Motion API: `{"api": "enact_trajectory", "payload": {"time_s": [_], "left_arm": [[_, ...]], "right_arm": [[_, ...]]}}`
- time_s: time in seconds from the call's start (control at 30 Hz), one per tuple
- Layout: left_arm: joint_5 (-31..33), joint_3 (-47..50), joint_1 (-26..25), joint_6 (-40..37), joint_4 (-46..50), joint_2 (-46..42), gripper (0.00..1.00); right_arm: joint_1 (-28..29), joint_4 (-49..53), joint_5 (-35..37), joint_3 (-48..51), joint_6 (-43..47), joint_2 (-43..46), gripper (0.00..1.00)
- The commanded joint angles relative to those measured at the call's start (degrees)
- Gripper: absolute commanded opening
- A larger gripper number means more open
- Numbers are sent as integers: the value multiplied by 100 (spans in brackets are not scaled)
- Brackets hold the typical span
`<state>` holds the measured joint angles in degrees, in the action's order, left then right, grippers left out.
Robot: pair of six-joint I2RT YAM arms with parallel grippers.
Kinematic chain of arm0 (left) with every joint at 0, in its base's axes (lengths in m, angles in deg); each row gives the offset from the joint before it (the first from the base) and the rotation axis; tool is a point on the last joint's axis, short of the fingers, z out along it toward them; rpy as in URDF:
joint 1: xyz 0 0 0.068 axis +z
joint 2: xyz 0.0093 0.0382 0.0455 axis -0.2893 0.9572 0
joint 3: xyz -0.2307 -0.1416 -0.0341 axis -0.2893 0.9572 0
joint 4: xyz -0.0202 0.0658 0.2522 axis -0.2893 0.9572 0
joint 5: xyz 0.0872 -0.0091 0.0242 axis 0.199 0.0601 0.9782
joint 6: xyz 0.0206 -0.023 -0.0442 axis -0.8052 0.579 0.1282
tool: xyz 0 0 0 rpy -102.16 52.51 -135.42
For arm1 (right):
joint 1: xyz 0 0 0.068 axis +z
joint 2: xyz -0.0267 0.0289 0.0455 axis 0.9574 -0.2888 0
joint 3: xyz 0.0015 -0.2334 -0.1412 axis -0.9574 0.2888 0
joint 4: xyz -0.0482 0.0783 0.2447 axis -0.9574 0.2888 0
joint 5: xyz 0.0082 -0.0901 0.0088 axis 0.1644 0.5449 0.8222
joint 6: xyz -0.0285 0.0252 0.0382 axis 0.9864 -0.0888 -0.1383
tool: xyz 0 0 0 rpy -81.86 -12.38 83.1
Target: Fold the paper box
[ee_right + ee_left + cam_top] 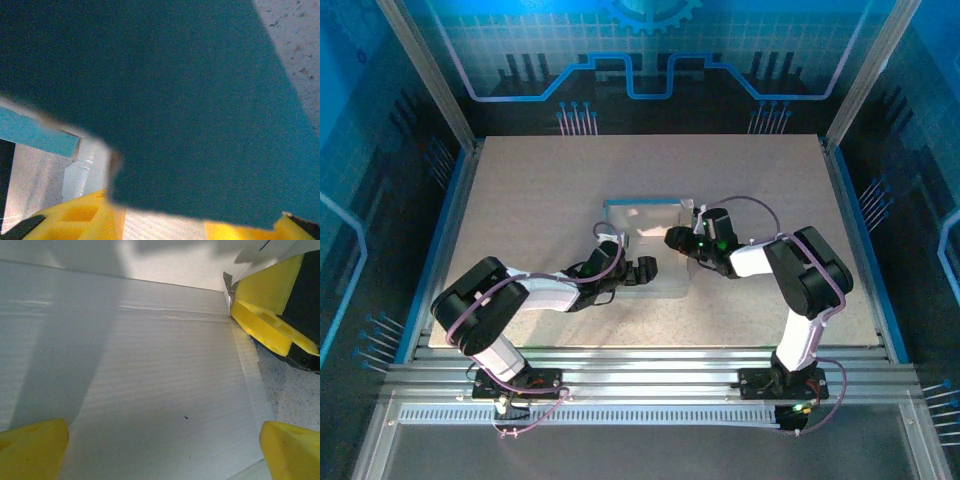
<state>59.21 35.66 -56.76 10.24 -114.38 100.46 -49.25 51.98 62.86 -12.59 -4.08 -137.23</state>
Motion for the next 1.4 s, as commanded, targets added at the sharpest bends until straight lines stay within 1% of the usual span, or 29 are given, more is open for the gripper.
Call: {"api": "enact_trajectory", "payload": {"time_s": [0.0,0.47,0.67,0.8,0.9,1.0,1.07,1.2,1.37], "left_arm": [[-167,204,-86,176,395,199,99],[-166,209,-87,174,382,215,99],[-171,227,-86,177,348,215,99],[-182,223,-85,177,306,224,99],[-197,202,-88,146,275,233,99],[-193,208,-87,134,204,250,99],[-209,227,-90,133,150,259,99],[-228,238,-91,96,113,264,99],[-210,218,-90,21,137,199,99]], "right_arm": [[57,249,147,-72,201,154,45],[-151,803,255,199,695,1020,45],[-233,1363,410,341,1112,1612,44],[-342,2048,419,305,1586,2105,44],[-494,2580,262,109,1955,2320,44],[-684,3067,-45,-214,2385,2371,45],[-774,3445,-47,-511,2692,2362,46],[-936,3993,-102,-1095,3102,2199,48],[-957,4451,-124,-1749,3349,1838,49]]}}
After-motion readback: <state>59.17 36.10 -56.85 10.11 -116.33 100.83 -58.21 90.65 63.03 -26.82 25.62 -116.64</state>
